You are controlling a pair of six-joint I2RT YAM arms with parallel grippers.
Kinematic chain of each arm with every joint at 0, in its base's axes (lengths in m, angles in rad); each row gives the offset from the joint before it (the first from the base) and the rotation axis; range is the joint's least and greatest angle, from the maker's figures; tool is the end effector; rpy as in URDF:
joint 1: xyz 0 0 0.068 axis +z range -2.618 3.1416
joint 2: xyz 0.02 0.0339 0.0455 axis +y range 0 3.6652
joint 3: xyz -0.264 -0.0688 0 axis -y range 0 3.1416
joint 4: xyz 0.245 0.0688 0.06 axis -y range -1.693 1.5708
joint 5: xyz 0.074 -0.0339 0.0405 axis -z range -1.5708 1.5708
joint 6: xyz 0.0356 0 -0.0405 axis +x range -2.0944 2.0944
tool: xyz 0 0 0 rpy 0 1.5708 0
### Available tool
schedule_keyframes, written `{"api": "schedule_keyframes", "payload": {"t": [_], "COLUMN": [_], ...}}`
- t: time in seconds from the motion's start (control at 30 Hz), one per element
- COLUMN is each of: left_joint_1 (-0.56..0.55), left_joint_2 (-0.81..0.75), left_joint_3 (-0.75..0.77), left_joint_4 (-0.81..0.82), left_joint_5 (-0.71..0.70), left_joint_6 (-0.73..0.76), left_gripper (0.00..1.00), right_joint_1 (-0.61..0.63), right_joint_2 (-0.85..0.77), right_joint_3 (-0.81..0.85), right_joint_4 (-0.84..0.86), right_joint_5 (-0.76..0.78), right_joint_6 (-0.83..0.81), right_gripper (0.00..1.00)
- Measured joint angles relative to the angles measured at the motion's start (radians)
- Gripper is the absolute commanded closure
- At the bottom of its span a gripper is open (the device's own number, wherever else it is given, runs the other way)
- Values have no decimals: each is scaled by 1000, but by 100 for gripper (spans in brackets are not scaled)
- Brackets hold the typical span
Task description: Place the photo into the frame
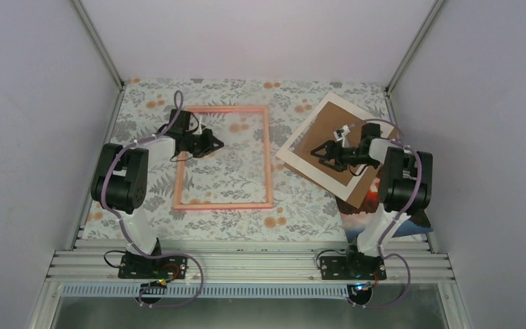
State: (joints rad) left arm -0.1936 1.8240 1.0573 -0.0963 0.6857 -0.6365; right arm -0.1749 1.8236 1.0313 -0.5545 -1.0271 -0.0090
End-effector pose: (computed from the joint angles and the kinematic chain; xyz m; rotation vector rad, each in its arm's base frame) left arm 0.3590 -0.0934 0.1652 -0.2282 2.5194 -1.1929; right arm 0.3217 -0.0259 0.1467 0.0491 2.5027 1.3773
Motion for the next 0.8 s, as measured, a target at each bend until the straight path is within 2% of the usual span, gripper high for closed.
{"api": "schedule_keyframes", "payload": {"t": [0.27, 0.57, 0.7, 0.8], "left_joint_1": [89, 101, 102, 102], "left_joint_2": [0, -28, -37, -51], "left_joint_3": [-72, -127, -146, -158], "left_joint_4": [-66, -71, -69, -67], "left_joint_5": [-24, -23, -19, -12], "left_joint_6": [15, 14, 3, 0], "left_gripper": [98, 98, 98, 98], "right_joint_1": [124, 233, 269, 287], "right_joint_2": [81, 113, 145, 153], "right_joint_3": [32, 15, 28, 30], "right_joint_4": [63, 111, 147, 175], "right_joint_5": [-15, -31, -60, -53], "right_joint_6": [69, 133, 169, 204], "right_gripper": [16, 19, 23, 30]}}
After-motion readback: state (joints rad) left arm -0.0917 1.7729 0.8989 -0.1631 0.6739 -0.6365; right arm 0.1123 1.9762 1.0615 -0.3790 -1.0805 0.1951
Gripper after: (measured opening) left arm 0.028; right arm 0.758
